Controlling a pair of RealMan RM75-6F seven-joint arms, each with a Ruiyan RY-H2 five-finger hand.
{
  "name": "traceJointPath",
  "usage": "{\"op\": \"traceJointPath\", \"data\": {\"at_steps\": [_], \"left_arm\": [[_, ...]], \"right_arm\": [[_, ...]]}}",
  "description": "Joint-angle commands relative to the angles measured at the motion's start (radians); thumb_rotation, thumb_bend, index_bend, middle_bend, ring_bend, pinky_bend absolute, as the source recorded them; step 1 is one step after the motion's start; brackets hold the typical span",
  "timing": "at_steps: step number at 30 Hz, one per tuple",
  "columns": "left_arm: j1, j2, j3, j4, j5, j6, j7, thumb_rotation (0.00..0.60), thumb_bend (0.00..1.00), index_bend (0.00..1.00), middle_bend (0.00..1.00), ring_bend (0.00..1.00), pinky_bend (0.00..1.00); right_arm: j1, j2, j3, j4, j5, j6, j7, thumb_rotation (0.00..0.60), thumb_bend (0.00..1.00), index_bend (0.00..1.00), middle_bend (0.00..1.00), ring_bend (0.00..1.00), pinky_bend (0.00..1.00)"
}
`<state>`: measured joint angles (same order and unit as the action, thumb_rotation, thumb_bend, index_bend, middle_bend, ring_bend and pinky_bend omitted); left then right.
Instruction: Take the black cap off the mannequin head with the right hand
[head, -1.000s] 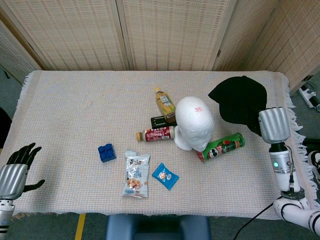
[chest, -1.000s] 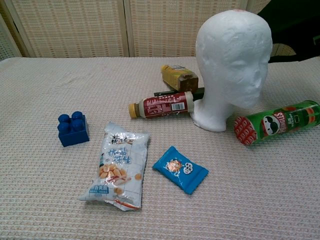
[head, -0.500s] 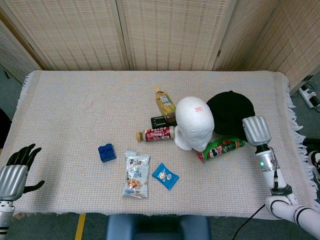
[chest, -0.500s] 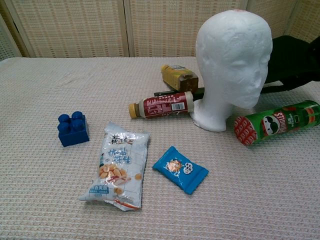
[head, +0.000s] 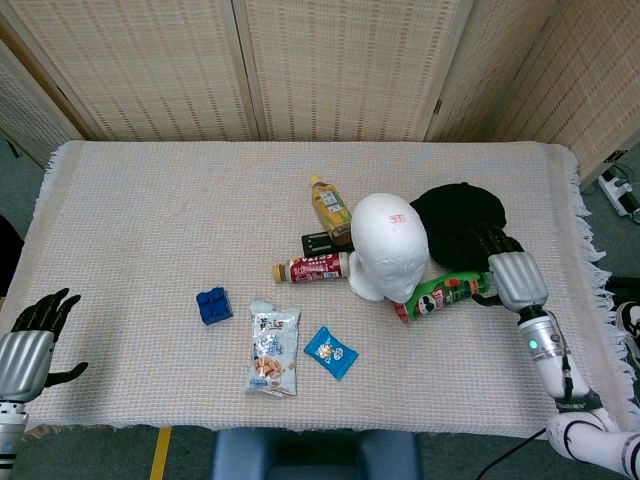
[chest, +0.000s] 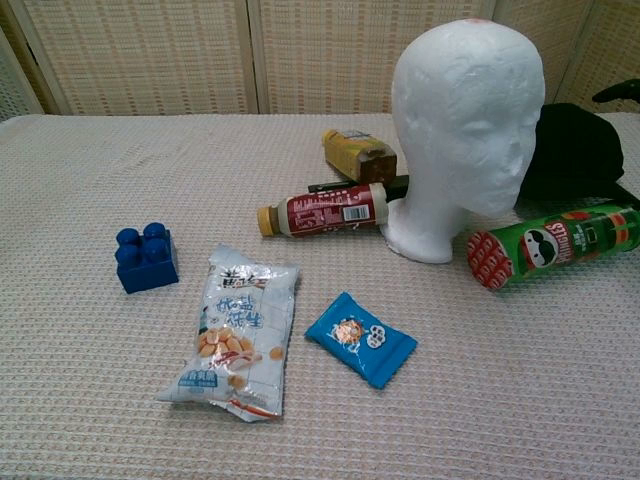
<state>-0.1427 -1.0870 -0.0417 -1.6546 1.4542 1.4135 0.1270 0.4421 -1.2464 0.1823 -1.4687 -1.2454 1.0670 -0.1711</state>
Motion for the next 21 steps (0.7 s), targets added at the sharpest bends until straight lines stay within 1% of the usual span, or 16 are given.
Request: {"op": "traceJointPath", "data": {"at_steps": [1,3,5,7,10,14,17,21], "left_arm": [[0.002,-0.002,0.0,0.004,0.002,0.004,-0.003,0.6,0.13,0.12,0.08,0.11,0.18],[0.003,-0.004,-0.001,0.011,0.003,0.008,-0.004,0.6,0.13,0.12,0.08,0.11,0.18],[0.003,-0.006,-0.002,0.014,0.005,0.011,-0.003,0.6,0.13,0.12,0.08,0.11,0.18],[0.005,-0.011,-0.003,0.018,0.009,0.019,-0.004,0.6,0.13,0.13,0.08,0.11,0.18],[0.008,-0.022,-0.004,0.029,0.021,0.036,-0.007,0.6,0.13,0.13,0.08,0.11,0.18],[0.014,-0.043,-0.006,0.047,0.039,0.063,-0.016,0.6,0.13,0.13,0.08,0.11,0.18],[0.017,-0.062,-0.008,0.064,0.051,0.082,-0.024,0.6,0.13,0.13,0.08,0.11,0.18],[0.016,-0.085,-0.014,0.084,0.063,0.096,-0.035,0.6,0.13,0.13,0.08,0.11,0.18]], "right_arm": [[-0.071,0.068,-0.037,-0.08,-0.042,0.092,0.02,0.6,0.0,0.0,0.0,0.0,0.16],[-0.111,0.09,-0.049,-0.115,-0.082,0.171,0.024,0.6,0.0,0.0,0.01,0.01,0.19],[-0.153,0.107,-0.065,-0.149,-0.119,0.249,0.017,0.6,0.01,0.0,0.08,0.07,0.26],[-0.186,0.125,-0.083,-0.183,-0.144,0.296,0.013,0.6,0.03,0.0,0.14,0.13,0.3],[-0.238,0.153,-0.115,-0.231,-0.174,0.357,-0.002,0.6,0.06,0.03,0.17,0.15,0.31],[-0.312,0.151,-0.15,-0.261,-0.2,0.444,-0.006,0.6,0.08,0.06,0.18,0.15,0.31],[-0.349,0.15,-0.167,-0.271,-0.202,0.474,0.005,0.6,0.08,0.07,0.19,0.16,0.31],[-0.371,0.151,-0.179,-0.274,-0.218,0.486,0.026,0.6,0.08,0.07,0.19,0.16,0.31]]}}
